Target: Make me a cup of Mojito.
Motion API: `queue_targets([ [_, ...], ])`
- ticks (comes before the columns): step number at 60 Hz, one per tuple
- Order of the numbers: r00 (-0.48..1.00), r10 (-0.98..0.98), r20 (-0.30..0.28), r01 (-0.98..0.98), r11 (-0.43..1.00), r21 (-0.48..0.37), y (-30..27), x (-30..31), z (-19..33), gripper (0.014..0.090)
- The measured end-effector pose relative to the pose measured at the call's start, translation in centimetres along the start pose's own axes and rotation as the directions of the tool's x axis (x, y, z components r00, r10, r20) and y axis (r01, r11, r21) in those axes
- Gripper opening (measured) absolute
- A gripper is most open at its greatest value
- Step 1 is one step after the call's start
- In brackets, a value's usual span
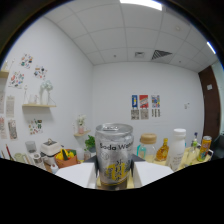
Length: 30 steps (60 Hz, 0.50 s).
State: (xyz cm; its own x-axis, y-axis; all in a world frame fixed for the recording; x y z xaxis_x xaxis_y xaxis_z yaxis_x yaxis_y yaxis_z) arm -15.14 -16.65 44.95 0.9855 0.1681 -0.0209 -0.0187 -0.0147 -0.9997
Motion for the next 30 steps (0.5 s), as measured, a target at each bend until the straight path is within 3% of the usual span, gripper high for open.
queue_targets([
  [9,1.000,0.027,0.004,-0.026,1.000,-0.006,3.2,1.0,-4.7,0.0505],
  [25,0.995,0.086,-0.052,-0.093,0.983,-0.160,17.0,4.7,-7.3,0.0506],
  [30,0.991,0.130,-0.044,-0.136,0.973,-0.185,20.8,5.5,-7.3,0.0505],
])
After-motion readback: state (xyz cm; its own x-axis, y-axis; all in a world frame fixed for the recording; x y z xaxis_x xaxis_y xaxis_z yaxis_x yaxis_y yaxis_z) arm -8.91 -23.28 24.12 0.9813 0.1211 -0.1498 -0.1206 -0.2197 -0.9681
